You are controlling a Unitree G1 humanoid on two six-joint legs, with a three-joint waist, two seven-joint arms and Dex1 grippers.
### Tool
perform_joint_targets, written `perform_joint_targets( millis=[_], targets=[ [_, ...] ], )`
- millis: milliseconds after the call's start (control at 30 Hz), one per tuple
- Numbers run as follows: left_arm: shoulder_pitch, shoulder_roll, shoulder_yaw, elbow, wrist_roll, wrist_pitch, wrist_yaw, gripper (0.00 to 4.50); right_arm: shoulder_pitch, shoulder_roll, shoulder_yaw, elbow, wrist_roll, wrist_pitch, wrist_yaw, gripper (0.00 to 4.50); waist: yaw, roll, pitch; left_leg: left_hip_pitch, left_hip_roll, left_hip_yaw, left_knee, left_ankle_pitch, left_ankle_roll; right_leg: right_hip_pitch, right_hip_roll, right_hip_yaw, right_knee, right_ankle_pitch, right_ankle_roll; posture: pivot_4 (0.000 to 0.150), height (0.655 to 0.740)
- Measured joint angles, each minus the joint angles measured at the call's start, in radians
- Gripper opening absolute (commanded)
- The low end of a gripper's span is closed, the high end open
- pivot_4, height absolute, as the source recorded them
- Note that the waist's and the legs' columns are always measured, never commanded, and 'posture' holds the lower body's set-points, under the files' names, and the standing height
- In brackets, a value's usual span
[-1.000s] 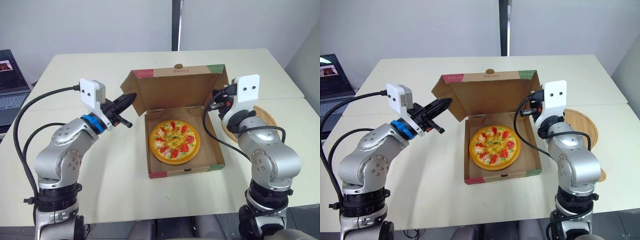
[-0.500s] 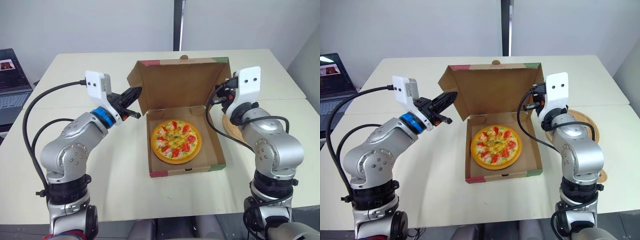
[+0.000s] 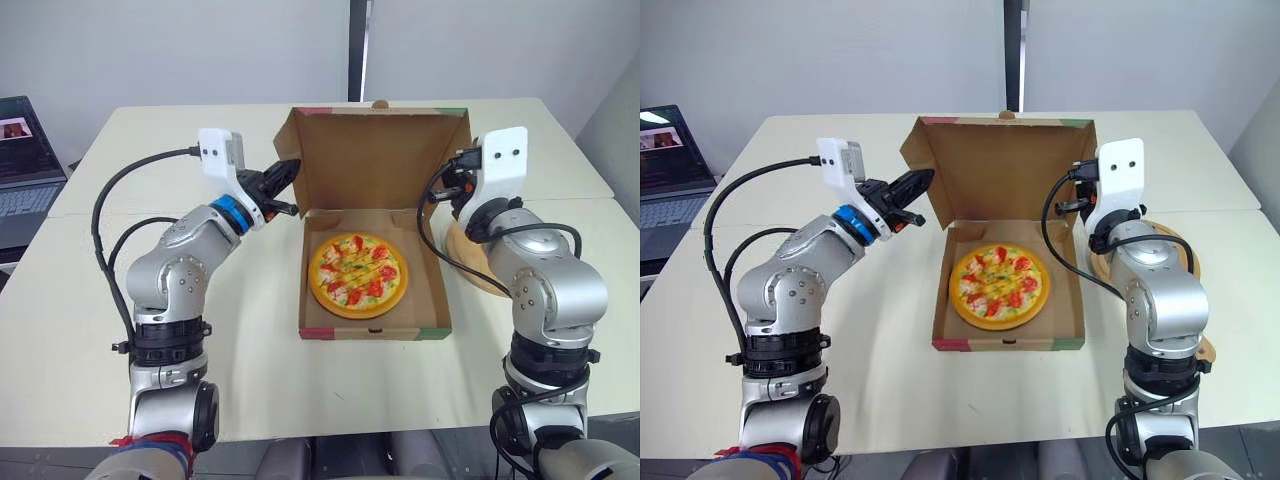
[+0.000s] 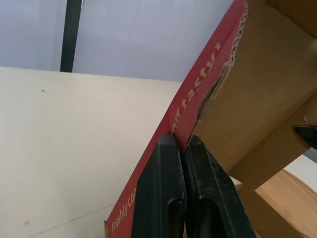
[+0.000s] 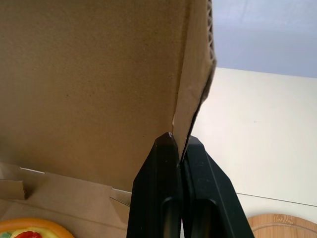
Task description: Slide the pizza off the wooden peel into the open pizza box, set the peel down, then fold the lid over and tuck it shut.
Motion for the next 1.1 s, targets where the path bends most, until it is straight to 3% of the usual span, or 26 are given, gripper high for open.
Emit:
perform_joint_targets(
  millis=[600, 1100],
  targets=[
    [-0.051, -0.074, 0.045, -0.053, -0.072, 0.179, 0.087, 0.01, -0.020, -0.025, -0.066, -0.009, 0.031, 0.078, 0.026, 0.00, 0.014, 0.000, 0.000, 0.000, 0.000, 0.000, 0.000, 0.000, 0.000, 0.000, 0.000, 0.000, 0.000, 0.000, 0.000, 0.150, 0.7400],
    [0.103, -0.075, 0.087, -0.264, -0.178, 0.262, 0.132, 0.01, 0.028, 0.072, -0.111, -0.216, 0.059, 0.239, -0.010, 0.00, 0.013, 0.001, -0.002, 0.001, 0.000, 0.001, 0.000, 0.000, 0.000, 0.000, 0.000, 0.001, 0.001, 0.000, 0.000, 0.150, 0.7400]
  ],
)
